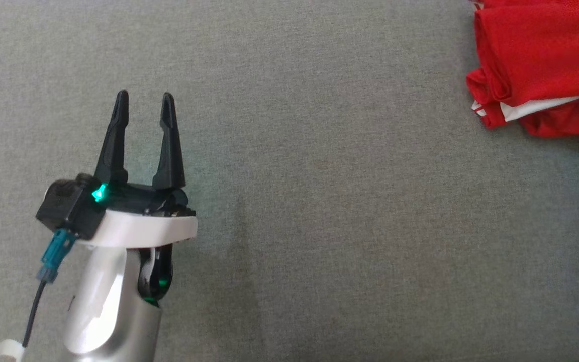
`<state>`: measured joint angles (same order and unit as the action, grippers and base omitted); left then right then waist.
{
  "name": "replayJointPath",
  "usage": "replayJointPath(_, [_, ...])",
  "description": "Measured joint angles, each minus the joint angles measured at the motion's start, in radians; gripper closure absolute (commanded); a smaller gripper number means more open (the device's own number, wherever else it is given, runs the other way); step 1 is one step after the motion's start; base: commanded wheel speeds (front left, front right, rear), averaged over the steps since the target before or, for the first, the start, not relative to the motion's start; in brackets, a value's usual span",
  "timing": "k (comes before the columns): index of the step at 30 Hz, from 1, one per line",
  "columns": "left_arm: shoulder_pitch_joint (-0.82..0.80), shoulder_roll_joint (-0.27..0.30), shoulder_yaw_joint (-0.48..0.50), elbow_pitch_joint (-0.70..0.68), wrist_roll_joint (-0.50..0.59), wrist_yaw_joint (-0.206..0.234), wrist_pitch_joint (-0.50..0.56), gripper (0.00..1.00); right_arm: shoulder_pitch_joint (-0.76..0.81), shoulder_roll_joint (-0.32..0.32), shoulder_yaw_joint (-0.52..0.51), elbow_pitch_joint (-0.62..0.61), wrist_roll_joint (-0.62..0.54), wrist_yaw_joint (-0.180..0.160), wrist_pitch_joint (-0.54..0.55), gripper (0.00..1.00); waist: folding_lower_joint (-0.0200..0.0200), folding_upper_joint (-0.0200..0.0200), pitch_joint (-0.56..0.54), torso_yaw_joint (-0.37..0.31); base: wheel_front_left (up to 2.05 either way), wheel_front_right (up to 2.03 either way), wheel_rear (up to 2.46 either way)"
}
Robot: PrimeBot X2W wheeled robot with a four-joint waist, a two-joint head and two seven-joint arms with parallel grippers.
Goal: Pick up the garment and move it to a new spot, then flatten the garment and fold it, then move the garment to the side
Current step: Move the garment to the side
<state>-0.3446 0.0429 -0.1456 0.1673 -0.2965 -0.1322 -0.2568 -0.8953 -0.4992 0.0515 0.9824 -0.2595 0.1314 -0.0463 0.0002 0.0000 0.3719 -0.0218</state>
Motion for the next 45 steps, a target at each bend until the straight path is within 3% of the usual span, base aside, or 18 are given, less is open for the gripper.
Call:
replayJointPath(2, [-0.006, 0.001, 0.0, 0.001, 0.0, 0.0, 0.0, 0.0, 0.001, 0.006, -0.02, 0.0, -0.009, 0.0, 0.01, 1.0, 0.0, 0.0, 0.005, -0.001, 0.0, 0.0, 0.0])
replayJointPath(3, [-0.008, 0.001, 0.0, 0.002, 0.0, 0.0, 0.0, 0.0, 0.001, 0.011, -0.029, -0.001, -0.017, 0.0, 0.015, 0.65, 0.0, 0.0, 0.007, -0.003, 0.0, 0.0, 0.0])
replayJointPath(4, [-0.01, 0.001, 0.0, 0.005, 0.0, 0.0, 0.0, 0.0, 0.002, 0.015, -0.037, -0.002, -0.024, 0.0, 0.015, 0.01, 0.0, 0.0, 0.008, -0.004, 0.0, 0.0, 0.0])
replayJointPath(18, [-0.002, 0.002, 0.033, 0.018, -0.002, 0.0, 0.0, 0.0, 0.005, 0.122, -0.083, -0.059, -0.072, 0.0, -0.04, 0.0, -0.0003, 0.0, -0.094, -0.025, 0.0, 0.0, 0.0])
replayJointPath(23, [0.058, 0.002, 0.077, 0.012, 0.007, 0.0, 0.0, 0.0, 0.024, 0.244, -0.078, -0.096, -0.025, 0.0, -0.113, 0.0, -0.0003, 0.0, -0.166, -0.03, 0.0, 0.0, 0.0])
replayJointPath(27, [0.118, 0.001, 0.109, 0.004, 0.009, 0.0, 0.0, 0.0, 0.094, 0.372, -0.067, -0.161, 0.079, 0.0, -0.168, 0.0, -0.0004, 0.0001, -0.242, -0.029, 0.0, 0.0, 0.0])
replayJointPath(30, [0.155, 0.002, 0.12, -0.005, 0.009, 0.0, 0.0, 0.0, 0.151, 0.416, -0.065, -0.228, 0.144, 0.0, -0.184, 0.0, -0.0004, 0.0001, -0.284, -0.025, 0.0, 0.0, 0.0])
replayJointPath(35, [0.209, 0.0, 0.136, 0.007, -0.003, 0.0, 0.0, 0.0, 0.274, 0.429, -0.032, -0.322, 0.205, 0.0, -0.201, 0.0, -0.0004, 0.0001, -0.328, -0.018, 0.0, 0.0, 0.0])
replayJointPath(38, [0.252, 0.001, 0.153, 0.012, -0.003, 0.0, 0.0, 0.0, 0.446, 0.433, 0.031, -0.411, 0.353, 0.0, -0.202, 0.0, -0.0004, 0.0, -0.361, -0.007, 0.0, 0.0, 0.0])
replayJointPath(45, [0.311, 0.0, 0.167, 0.013, -0.029, 0.0, 0.0, 0.0, 0.677, 0.439, 0.042, -0.554, 0.427, 0.0, -0.205, 0.0, -0.0003, 0.0001, -0.387, 0.006, 0.0, 0.0, 0.0])
